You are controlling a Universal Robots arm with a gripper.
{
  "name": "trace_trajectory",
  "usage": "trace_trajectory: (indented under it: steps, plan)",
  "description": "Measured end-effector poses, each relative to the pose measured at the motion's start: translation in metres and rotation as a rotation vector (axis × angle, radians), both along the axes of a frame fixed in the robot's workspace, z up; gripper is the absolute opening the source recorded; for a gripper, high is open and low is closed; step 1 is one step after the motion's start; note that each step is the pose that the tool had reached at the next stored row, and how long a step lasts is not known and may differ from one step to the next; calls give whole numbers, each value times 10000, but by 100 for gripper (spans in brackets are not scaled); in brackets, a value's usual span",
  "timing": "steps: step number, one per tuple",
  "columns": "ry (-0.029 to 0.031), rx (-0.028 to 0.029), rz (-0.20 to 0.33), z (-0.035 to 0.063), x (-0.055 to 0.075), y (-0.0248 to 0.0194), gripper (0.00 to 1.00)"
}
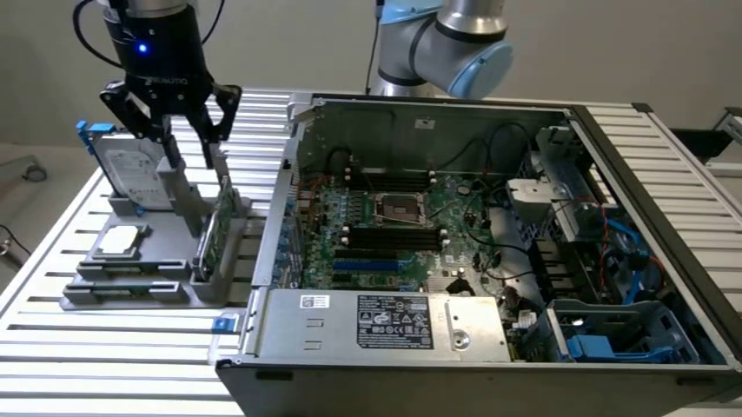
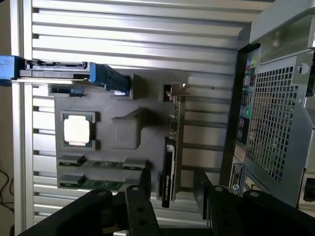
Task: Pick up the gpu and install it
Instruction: 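Pick up the gpu and move the gpu toward the slot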
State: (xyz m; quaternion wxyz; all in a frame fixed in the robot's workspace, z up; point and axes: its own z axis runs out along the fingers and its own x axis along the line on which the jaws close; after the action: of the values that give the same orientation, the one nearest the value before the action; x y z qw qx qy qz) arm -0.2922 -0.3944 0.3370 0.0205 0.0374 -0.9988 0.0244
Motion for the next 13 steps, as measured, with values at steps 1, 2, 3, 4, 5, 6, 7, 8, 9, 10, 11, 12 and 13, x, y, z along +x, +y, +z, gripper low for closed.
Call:
trace_trajectory:
  steps: [1, 2, 3, 4, 5, 6, 7, 8, 9, 10, 11, 12, 13]
  plan:
    - [0, 0, 0, -18, -4, 0, 48]
    - [-1, 1, 0, -36, -8, 0, 48]
    - [-1, 0, 1, -55, -12, 0, 48]
    - [-1, 0, 1, -73, -15, -1, 48]
    - [0, 0, 1, -91, -18, -1, 48]
    - [0, 0, 1, -109, -21, -2, 48]
    - [0, 0, 0, -127, -24, -3, 48]
    - [-1, 0, 1, -146, -26, -4, 48]
    - [-2, 1, 1, -164, -28, -5, 48]
    - [-1, 0, 0, -181, -30, -7, 48]
    - [-2, 0, -1, -200, -32, -9, 48]
    - [-2, 0, -1, -218, -33, -12, 48]
    - [-2, 0, 0, -237, -33, -14, 48]
